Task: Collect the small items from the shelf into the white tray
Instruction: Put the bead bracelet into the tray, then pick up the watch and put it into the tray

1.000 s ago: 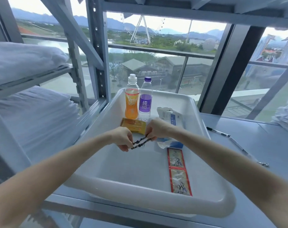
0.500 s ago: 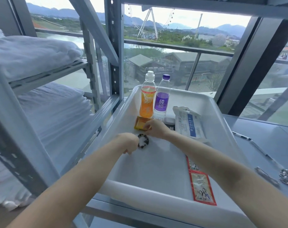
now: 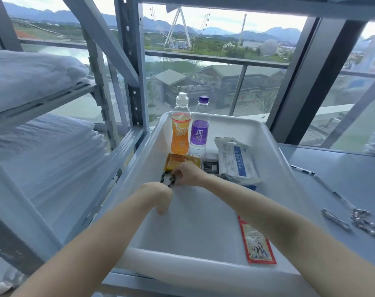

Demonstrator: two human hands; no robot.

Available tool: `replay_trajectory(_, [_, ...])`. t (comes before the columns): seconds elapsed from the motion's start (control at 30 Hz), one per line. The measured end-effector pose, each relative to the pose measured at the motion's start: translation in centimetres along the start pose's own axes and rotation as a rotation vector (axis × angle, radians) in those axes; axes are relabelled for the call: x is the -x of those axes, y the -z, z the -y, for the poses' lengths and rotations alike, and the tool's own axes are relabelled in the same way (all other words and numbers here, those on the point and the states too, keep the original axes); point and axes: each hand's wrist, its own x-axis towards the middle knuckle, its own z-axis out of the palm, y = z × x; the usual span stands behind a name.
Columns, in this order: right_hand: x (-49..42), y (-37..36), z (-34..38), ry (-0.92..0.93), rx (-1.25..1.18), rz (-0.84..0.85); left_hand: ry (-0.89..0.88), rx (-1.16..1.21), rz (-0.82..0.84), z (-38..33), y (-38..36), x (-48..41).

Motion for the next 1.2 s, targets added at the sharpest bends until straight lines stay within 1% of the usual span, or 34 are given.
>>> replay_trajectory(0.07, [1.4, 2.1, -0.4, 0.041, 0.085, -0.007, -0.010, 0.019, 0.000, 0.2, -0.1, 0.1])
replay_trajectory(0.17, [6.0, 6.4, -2.0, 0.082, 0.201, -0.107, -0.061, 0.017, -0.063, -0.1, 0.3, 0.7])
replay_trajectory(0.23, [10.6, 9.4, -3.9, 0.075, 0.196, -0.207, -0.102, 0.008, -0.181, -1.3, 1.6, 1.1])
replay_trajectory(0.3, [15.7, 11.6, -6.2, 0.041, 0.113, -0.321, -0.158, 0.004, -0.359, -3.3, 3.3, 1.6])
replay_trajectory(0.37, [22.0, 12.8, -9.4, -0.052, 0.058, -0.460, -0.248, 0.017, -0.576, -7.0, 5.3, 2.2])
replay_trajectory(0.43, [28.2, 13.1, -12.8, -0.205, 0.055, -0.556, -0.359, 0.061, -0.766, -11.5, 6.9, 3.1])
replay_trajectory(0.5, [33.6, 12.7, -16.2, -0.372, 0.076, -0.559, -0.478, 0.100, -0.909, -15.9, 7.8, 4.2])
replay_trajectory(0.6, [40.5, 11.9, -20.5, -0.611, 0.089, -0.481, -0.616, 0.095, -1.020, -22.0, 8.5, 5.7])
replay_trajectory(0.7, [45.9, 11.1, -23.7, -0.743, 0.078, -0.432, -0.665, 0.070, -1.049, -26.4, 8.5, 7.0])
replay_trajectory(0.9, [52.2, 10.2, -29.7, -0.857, 0.083, -0.318, -0.647, 0.097, -1.067, -33.6, 6.6, 8.3])
replay_trajectory(1.03, [53.8, 9.6, -33.3, -0.912, 0.003, -0.259, -0.602, 0.128, -0.992, -40.3, 4.6, 6.1])
replay_trajectory(1.2, [54.0, 7.8, -36.6, -0.919, -0.060, -0.197, -0.466, 0.151, -0.882, -45.7, 2.2, 1.5])
